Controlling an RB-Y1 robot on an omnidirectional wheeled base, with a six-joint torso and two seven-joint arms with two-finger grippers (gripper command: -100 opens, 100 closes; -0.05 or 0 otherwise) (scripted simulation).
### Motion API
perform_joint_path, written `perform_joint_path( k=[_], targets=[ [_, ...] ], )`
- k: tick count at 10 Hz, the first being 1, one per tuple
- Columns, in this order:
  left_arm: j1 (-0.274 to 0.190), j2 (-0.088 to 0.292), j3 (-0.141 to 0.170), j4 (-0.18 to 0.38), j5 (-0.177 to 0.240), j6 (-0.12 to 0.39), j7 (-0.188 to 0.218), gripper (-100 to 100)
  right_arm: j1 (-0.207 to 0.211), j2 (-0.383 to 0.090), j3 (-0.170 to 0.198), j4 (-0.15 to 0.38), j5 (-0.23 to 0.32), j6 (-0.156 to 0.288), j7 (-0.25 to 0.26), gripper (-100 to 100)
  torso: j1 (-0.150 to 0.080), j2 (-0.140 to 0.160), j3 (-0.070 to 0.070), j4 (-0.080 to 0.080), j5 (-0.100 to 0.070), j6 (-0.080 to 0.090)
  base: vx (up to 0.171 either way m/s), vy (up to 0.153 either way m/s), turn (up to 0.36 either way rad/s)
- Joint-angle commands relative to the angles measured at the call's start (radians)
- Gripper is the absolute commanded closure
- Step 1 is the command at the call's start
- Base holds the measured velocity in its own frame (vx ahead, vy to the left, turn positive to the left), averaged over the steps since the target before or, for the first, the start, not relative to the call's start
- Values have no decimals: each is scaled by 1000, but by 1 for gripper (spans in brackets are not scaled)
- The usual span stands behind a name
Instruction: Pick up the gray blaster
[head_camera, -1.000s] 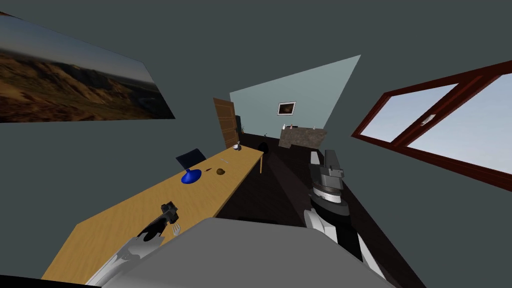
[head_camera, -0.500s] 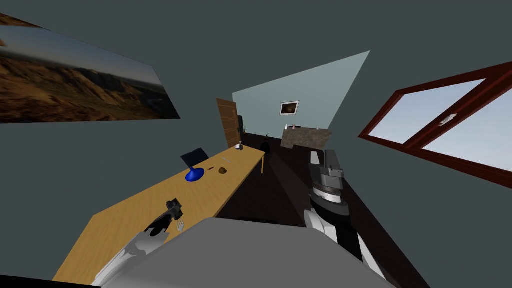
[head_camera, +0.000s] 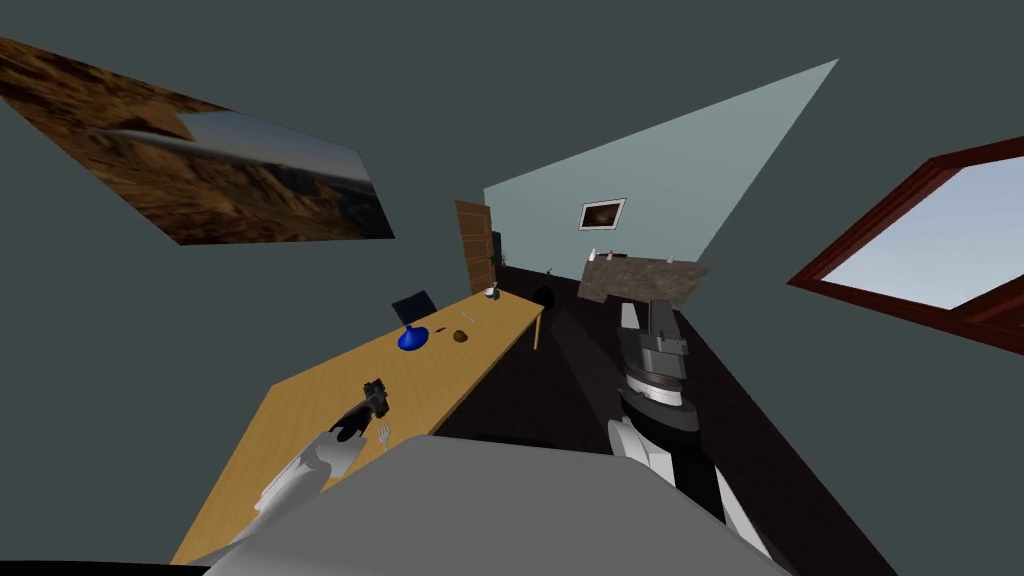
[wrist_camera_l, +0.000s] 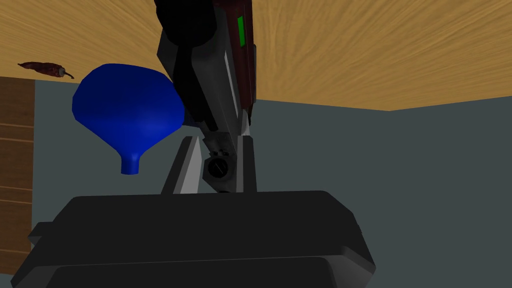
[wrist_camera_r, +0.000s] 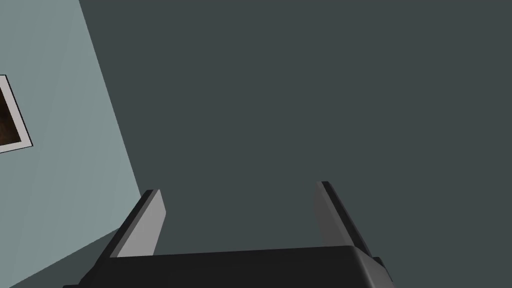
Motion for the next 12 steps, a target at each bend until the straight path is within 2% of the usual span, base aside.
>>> perform_joint_path(
  k=[1, 2, 3, 4, 6, 7, 9, 10, 11, 12],
  targets=[
    [3, 3, -33, -12, 7, 17, 10, 100, 0, 0, 0, 0, 0, 0, 0, 0, 0, 0, 0, 0, 0, 0, 4, 4, 13],
    [-35, -4, -68, -13, 8, 32, 2, 100, 0, 0, 0, 0, 0, 0, 0, 0, 0, 0, 0, 0, 1, 2, 2, 10, 274],
    [-35, -4, -81, -13, 8, 32, 2, 100, 0, 0, 0, 0, 0, 0, 0, 0, 1, -1, -1, 0, 1, 1, 6, 4, 183],
    [-73, -11, -123, -15, 9, 47, -7, 100, 0, 0, 0, 0, 0, 0, 0, 0, 0, -1, -1, 0, 2, 2, 11, 15, 337],
    [-73, -11, -129, -15, 9, 47, -7, 100, 0, 0, 0, 0, 0, 0, 0, 0, 1, -2, -2, -1, 4, 2, 6, 3, 91],
    [-111, -18, -169, -16, 10, 62, -16, 100, 0, 0, 0, 0, 0, 0, 0, 0, 0, -2, -1, -1, 4, 3, 4, 10, 313],
    [-111, -18, -177, -16, 10, 62, -16, 100, 0, 0, 0, 0, 0, 0, 0, 0, 1, -2, -2, -2, 4, 2, 4, 2, 96],
    [-149, -24, -210, -18, 11, 76, -24, 100, 0, 0, 0, 0, 0, 0, 0, 0, 0, -2, -1, -1, 4, 4, 6, 12, 334],
    [-149, -24, -224, -18, 11, 76, -24, 100, 0, 0, 0, 0, 0, 0, 0, 0, 1, -2, -2, -1, 3, 1, 12, 6, 194],
    [-149, -24, -224, -18, 11, 76, -24, 100, 0, 0, 0, 0, 0, 0, 0, 0, 0, -2, -2, -1, 3, 2, 2, 0, -21]
  ],
)
